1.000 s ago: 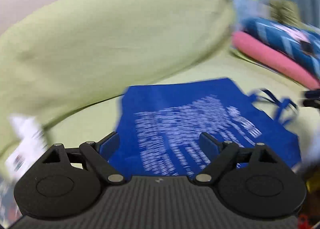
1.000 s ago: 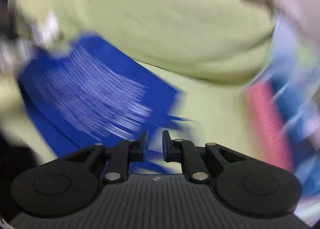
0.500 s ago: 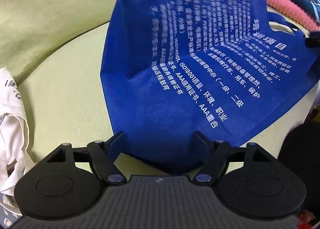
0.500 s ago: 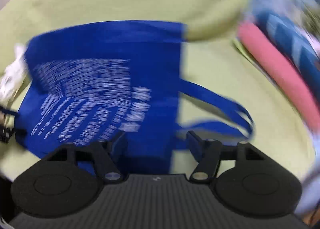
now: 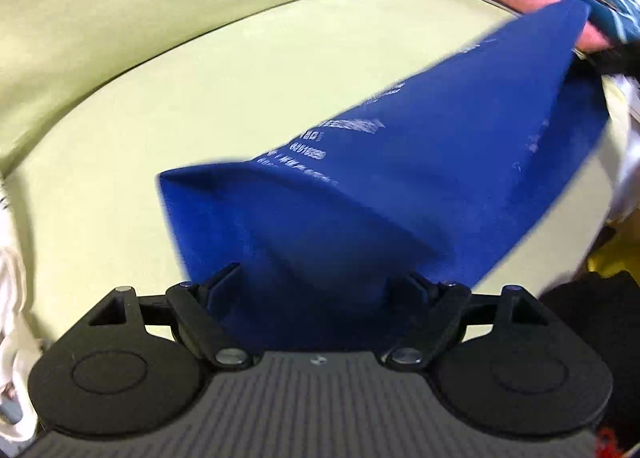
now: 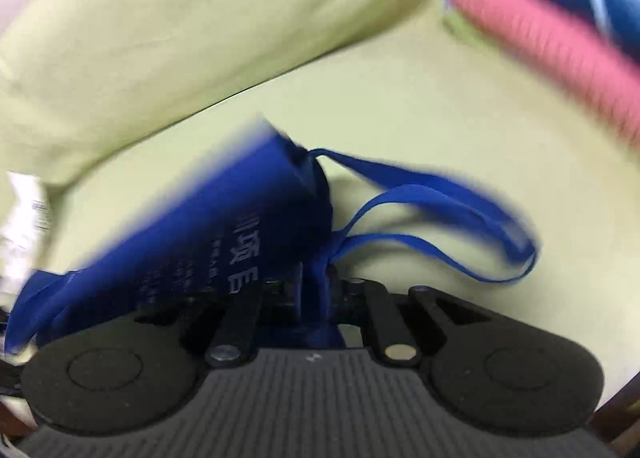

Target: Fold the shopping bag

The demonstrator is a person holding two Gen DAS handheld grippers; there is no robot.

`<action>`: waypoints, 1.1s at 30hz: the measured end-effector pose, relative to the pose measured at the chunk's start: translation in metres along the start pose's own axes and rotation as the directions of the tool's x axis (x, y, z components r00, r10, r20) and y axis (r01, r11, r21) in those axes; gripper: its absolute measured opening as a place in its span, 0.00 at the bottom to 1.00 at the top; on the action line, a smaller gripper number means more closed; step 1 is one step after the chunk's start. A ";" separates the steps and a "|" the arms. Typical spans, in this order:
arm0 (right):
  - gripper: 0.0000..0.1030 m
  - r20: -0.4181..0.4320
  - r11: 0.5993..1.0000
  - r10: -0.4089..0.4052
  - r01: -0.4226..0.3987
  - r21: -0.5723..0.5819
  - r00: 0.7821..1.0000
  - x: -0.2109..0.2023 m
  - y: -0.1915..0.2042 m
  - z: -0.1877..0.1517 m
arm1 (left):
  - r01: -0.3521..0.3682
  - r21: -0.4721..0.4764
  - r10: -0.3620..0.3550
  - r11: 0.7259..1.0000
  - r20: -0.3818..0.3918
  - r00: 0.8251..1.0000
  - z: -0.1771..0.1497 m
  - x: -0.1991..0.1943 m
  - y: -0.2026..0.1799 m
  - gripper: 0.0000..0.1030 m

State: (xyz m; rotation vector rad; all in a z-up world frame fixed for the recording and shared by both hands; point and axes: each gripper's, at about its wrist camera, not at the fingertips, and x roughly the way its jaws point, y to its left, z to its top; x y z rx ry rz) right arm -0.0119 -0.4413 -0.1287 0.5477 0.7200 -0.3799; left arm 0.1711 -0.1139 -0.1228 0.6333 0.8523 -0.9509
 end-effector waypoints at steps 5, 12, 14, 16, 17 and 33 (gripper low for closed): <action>0.21 -0.056 0.978 -0.129 0.118 -0.174 0.990 -0.004 -0.001 -0.006 | 0.001 0.042 -0.002 0.999 0.042 0.999 0.024 -0.010 -0.008 0.78; 0.29 0.234 0.848 -0.287 0.360 -0.389 0.929 -0.045 0.056 -0.064 | 0.034 0.113 -0.040 0.993 0.055 0.998 0.051 -0.020 -0.005 0.78; 0.27 0.156 0.898 -0.182 0.229 -0.375 0.971 -0.045 0.064 -0.077 | 0.067 0.119 -0.073 0.991 0.052 0.996 0.056 -0.021 -0.006 0.78; 0.24 0.126 0.886 -0.137 0.179 -0.428 0.982 -0.033 0.076 -0.091 | 0.087 0.143 -0.093 0.986 0.035 0.995 0.058 -0.013 -0.012 0.78; 0.24 0.123 0.876 -0.131 0.173 -0.450 0.984 -0.027 0.082 -0.095 | 0.086 0.166 -0.090 0.982 0.016 0.996 0.058 -0.005 -0.017 0.77; 0.26 0.207 0.950 0.129 -0.061 -0.307 0.970 0.010 0.099 0.011 | 0.115 0.287 -0.127 0.951 0.024 0.992 0.035 -0.015 -0.036 0.77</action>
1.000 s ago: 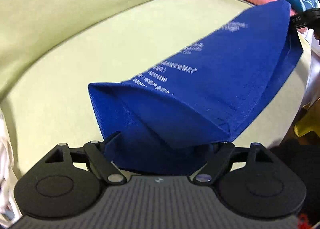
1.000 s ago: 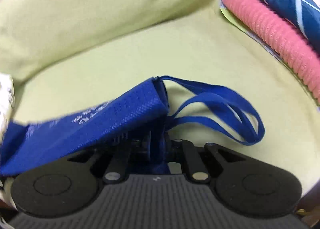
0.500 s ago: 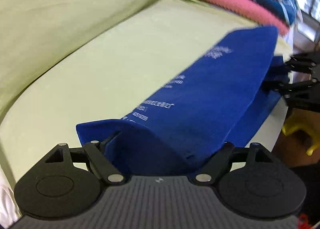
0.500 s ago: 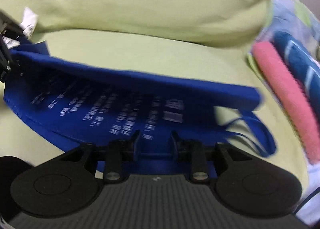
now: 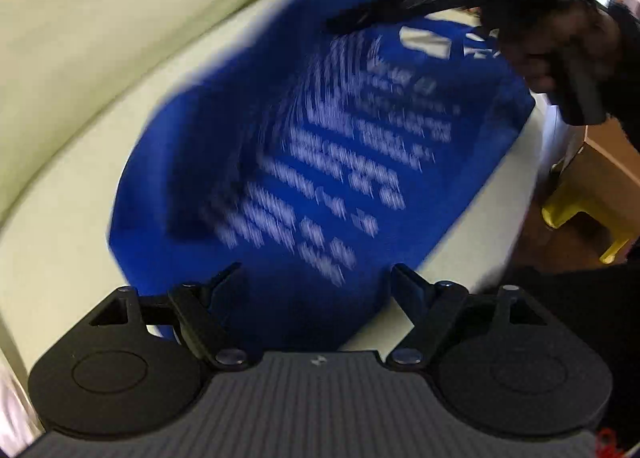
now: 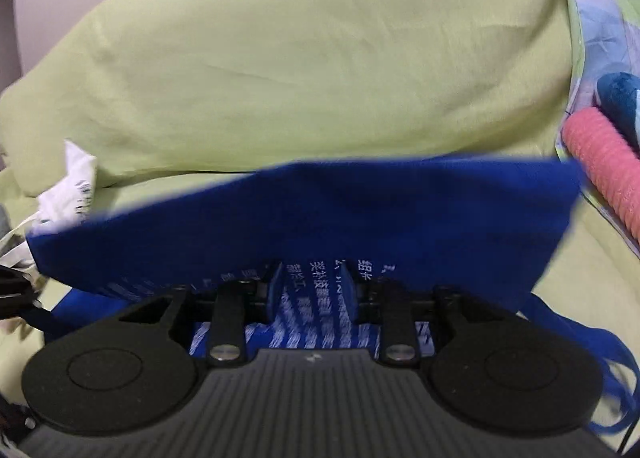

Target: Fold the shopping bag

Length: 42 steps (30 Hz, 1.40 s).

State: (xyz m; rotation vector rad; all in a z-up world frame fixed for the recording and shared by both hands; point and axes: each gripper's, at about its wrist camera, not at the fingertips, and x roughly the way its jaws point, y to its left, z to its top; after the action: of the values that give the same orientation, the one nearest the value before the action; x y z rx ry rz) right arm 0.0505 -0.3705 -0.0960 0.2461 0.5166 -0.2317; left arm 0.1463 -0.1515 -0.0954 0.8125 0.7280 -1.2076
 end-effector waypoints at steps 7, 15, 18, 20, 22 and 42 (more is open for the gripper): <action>0.31 -0.190 0.995 -0.103 0.101 -0.021 0.976 0.023 -0.002 -0.026 | -0.039 -0.088 0.041 0.995 0.013 0.999 0.041 0.044 0.076 0.77; 0.60 -0.161 0.981 -0.188 0.178 -0.079 0.969 -0.009 -0.005 -0.082 | -0.054 -0.388 0.052 0.920 -0.015 0.999 0.013 0.097 0.128 0.85; 0.55 -0.198 0.978 -0.201 0.185 -0.098 0.959 -0.006 -0.003 -0.066 | -0.055 -0.404 0.069 0.913 0.020 0.997 -0.009 0.083 0.122 0.85; 0.46 -0.154 0.974 -0.192 0.170 -0.149 0.969 0.000 0.002 -0.049 | -0.055 -0.426 0.077 0.903 0.035 0.996 -0.020 0.073 0.117 0.85; 0.42 -0.118 0.972 -0.166 0.142 -0.188 0.979 0.010 0.009 -0.032 | -0.055 -0.437 0.088 0.898 0.058 0.994 -0.029 0.058 0.111 0.85; 0.41 -0.137 0.963 -0.270 0.271 -0.008 0.953 -0.042 -0.015 -0.079 | -0.159 -0.416 0.240 0.896 0.150 0.959 -0.075 -0.030 0.030 0.84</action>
State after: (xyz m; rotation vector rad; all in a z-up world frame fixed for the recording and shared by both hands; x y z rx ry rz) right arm -0.0254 -0.3552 -0.1433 0.2021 0.6864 -0.4872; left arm 0.1650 -0.0679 -0.1052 0.4060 0.6782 -0.8948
